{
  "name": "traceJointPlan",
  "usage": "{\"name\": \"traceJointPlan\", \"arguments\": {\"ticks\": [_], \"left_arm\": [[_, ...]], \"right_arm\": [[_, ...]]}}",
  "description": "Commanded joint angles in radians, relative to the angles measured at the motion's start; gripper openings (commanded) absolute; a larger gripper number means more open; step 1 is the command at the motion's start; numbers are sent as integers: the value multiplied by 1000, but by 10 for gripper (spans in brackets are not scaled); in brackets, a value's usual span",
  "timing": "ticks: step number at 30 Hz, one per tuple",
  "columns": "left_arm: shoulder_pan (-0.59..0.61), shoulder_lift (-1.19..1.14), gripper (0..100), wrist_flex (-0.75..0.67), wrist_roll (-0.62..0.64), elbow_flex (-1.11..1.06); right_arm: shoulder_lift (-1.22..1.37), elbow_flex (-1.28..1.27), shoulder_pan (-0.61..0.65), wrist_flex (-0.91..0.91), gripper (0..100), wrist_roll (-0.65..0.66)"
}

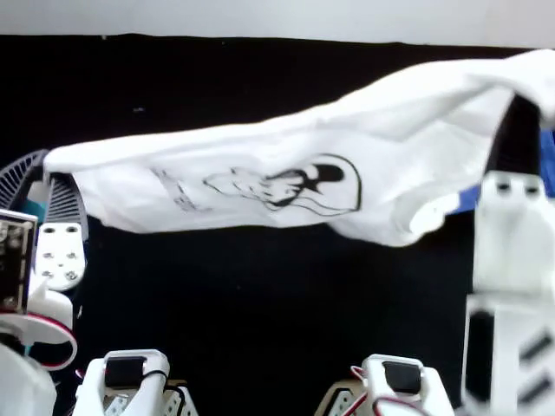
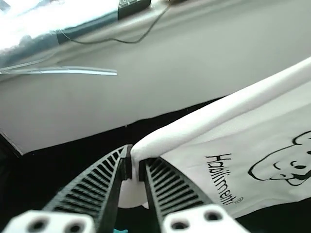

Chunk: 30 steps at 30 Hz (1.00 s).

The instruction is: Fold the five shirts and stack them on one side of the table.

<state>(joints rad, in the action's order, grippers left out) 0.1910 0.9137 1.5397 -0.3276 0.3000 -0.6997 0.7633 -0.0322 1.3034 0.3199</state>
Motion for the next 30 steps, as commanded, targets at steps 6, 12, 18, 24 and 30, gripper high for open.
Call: {"name": "traceJointPlan", "arguments": {"ticks": [6,12,18,24,30], "left_arm": [[22,8,9,11,-5,-65],[136,84,9,15,-2,35],[166,162,9,25,-3,31],[168,168,9,44,-3,31],[168,67,9,3,-5,-193]], "right_arm": [[-19,31,-13,-28,5,12],[-97,28,-13,-25,5,12],[-150,22,-12,-25,5,11],[-147,21,-12,-25,5,8],[-67,-166,8,-35,5,6]]}}
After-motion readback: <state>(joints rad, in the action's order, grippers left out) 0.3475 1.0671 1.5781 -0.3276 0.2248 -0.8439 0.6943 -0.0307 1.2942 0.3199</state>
